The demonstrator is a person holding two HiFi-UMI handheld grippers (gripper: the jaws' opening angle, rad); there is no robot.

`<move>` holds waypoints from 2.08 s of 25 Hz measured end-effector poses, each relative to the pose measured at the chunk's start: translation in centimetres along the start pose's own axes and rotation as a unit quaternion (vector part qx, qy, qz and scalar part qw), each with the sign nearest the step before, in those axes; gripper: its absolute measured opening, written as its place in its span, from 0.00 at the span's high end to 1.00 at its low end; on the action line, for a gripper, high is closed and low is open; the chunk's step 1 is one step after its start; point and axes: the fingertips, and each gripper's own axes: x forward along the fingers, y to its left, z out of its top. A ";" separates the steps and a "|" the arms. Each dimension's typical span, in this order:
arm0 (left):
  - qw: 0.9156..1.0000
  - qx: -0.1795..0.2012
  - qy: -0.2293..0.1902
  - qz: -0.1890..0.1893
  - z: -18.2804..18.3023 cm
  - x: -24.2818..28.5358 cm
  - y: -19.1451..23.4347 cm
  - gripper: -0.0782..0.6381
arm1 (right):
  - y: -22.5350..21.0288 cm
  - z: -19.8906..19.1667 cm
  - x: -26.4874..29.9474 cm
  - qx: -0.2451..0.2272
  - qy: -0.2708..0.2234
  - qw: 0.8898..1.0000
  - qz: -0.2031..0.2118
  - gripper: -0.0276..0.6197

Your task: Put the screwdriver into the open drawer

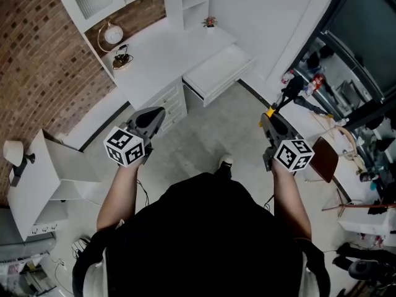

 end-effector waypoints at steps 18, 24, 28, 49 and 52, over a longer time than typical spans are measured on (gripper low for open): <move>0.999 -0.014 0.034 0.006 -0.9 10.6 2.8 0.87 | -10.2 1.6 6.6 0.006 0.022 0.999 -0.023 0.83; 0.999 -0.023 0.044 0.005 -1.4 14.3 3.9 0.87 | -13.2 1.9 9.2 0.012 0.034 0.999 -0.023 0.83; 0.999 -0.029 0.044 0.013 -1.3 16.2 5.5 0.87 | -14.9 2.6 11.2 0.008 0.040 0.999 -0.019 0.83; 0.997 -0.051 0.045 0.048 0.5 26.0 10.0 0.87 | -23.4 6.0 20.2 0.008 0.070 0.997 0.009 0.83; 0.996 -0.053 0.047 0.052 0.6 26.8 10.3 0.87 | -24.2 6.2 21.0 0.009 0.074 0.997 0.012 0.83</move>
